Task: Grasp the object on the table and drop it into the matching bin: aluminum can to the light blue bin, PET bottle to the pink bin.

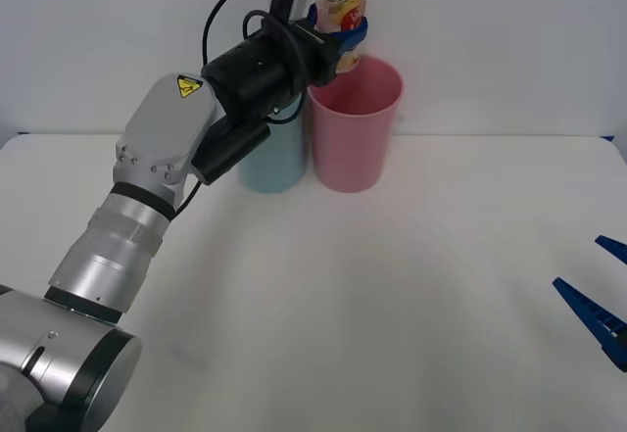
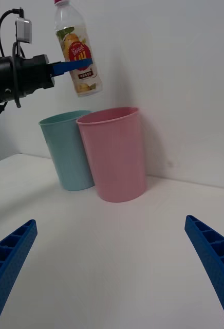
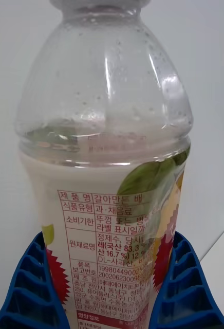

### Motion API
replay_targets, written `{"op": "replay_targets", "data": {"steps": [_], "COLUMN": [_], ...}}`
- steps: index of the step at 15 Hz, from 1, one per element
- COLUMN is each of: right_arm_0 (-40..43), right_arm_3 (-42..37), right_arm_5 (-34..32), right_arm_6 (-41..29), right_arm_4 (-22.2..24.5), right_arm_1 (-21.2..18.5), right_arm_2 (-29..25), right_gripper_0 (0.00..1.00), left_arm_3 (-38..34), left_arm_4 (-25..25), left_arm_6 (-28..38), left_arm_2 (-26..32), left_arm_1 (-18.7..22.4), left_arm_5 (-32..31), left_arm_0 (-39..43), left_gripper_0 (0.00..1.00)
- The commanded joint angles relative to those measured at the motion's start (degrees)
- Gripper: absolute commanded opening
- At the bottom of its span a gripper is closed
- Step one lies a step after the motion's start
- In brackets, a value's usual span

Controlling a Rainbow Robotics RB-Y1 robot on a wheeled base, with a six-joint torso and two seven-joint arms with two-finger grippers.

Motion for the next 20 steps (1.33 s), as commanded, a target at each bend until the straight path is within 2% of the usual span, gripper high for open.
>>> {"op": "replay_targets", "data": {"steps": [1,7,15,16,17,18,20], "right_arm_0": [0.0,0.0,0.0,0.0,0.0,0.0,0.0], "right_arm_3": [0.0,0.0,0.0,0.0,0.0,0.0,0.0], "right_arm_5": [0.0,0.0,0.0,0.0,0.0,0.0,0.0], "right_arm_6": [0.0,0.0,0.0,0.0,0.0,0.0,0.0], "right_arm_4": [0.0,0.0,0.0,0.0,0.0,0.0,0.0], "right_arm_1": [0.0,0.0,0.0,0.0,0.0,0.0,0.0], "right_arm_2": [0.0,0.0,0.0,0.0,0.0,0.0,0.0], "right_gripper_0": [1.0,1.0,1.0,1.0,1.0,1.0,1.0], "left_arm_3": [0.73,3.28,3.28,3.37,3.28,3.28,3.28], "left_arm_4": [-3.04,-4.8,-5.59,-5.59,-5.59,-5.59,-5.24], "left_arm_6": [0.72,1.33,1.86,2.04,2.04,2.04,2.3], "left_arm_2": [-0.32,-1.55,-1.55,-1.55,-1.55,-1.55,-2.17], "left_arm_1": [-0.49,-1.81,-1.81,-1.81,-1.81,-1.72,-1.81], "left_arm_5": [0.2,3.36,3.36,3.36,3.45,3.71,4.59], "left_arm_0": [-1.59,-4.06,-3.97,-3.97,-3.97,-3.97,-3.88], "left_gripper_0": [0.0,0.0,0.0,0.15,0.87,1.0,1.0]}}
